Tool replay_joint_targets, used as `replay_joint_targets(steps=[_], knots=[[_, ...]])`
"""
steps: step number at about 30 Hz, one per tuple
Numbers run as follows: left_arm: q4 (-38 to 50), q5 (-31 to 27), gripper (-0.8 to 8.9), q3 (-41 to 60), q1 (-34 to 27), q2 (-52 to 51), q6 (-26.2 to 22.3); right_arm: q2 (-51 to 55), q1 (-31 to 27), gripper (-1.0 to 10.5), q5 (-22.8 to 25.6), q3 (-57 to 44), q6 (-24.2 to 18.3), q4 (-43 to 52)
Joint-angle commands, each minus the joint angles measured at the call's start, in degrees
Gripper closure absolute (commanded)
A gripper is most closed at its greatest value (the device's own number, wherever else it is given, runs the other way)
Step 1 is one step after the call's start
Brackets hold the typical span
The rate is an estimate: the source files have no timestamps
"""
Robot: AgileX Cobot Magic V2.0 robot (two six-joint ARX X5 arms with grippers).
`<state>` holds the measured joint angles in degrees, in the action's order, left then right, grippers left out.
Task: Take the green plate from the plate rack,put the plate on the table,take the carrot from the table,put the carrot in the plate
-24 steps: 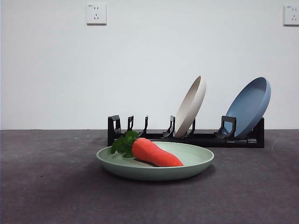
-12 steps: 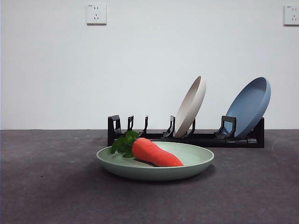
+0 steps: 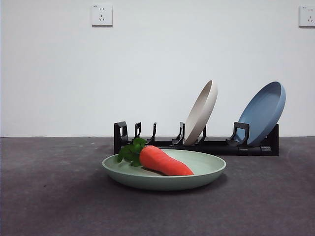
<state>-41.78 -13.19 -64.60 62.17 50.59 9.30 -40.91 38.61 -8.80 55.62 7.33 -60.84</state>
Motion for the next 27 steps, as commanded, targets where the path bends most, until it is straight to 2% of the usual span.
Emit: replay_joint_targets(steps=[1, 4, 8, 15, 19, 27], knots=[[6.9, -1.3, 8.17, 0.6, -6.8, -0.9, -8.5, 0.1, 0.1, 9.5, 0.2, -0.2, 0.5, 0.3], [13.5, 2.6, 8.17, 1.0, -15.9, -2.2, -12.5, 0.1, 0.1, 9.5, 0.2, -0.2, 0.5, 0.3], [22.0, 10.3, 8.17, 4.8, -29.7, -7.0, -13.0, 0.1, 0.1, 9.5, 0.2, -0.2, 0.5, 0.3], [32.1, 10.6, 8.16, 19.1, -48.2, -22.1, -14.2, 0.1, 0.1, 9.5, 0.2, -0.2, 0.5, 0.3], [33.7, 7.1, 8.16, 28.6, -54.5, -30.0, -14.6, 0.1, 0.1, 9.5, 0.2, -0.2, 0.5, 0.3], [33.7, 8.1, 8.16, 46.0, -61.1, -40.8, -13.3, 0.1, 0.1, 9.5, 0.2, -0.2, 0.5, 0.3]])
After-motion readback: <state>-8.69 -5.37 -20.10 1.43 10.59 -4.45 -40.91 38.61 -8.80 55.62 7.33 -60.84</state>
